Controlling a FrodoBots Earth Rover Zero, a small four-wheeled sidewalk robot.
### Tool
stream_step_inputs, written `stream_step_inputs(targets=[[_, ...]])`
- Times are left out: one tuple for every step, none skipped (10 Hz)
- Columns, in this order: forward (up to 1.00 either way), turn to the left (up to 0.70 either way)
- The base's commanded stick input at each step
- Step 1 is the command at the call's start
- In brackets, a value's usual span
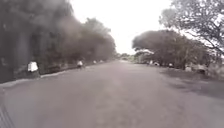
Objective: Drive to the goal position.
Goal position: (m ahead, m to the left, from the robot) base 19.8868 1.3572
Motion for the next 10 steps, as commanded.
stream_step_inputs(targets=[[0.70, 0.00], [0.70, 0.00], [0.70, 0.00], [0.70, 0.00], [0.70, 0.00], [0.70, 0.00], [0.70, 0.00], [0.70, 0.00], [0.70, 0.00], [0.70, 0.00]])
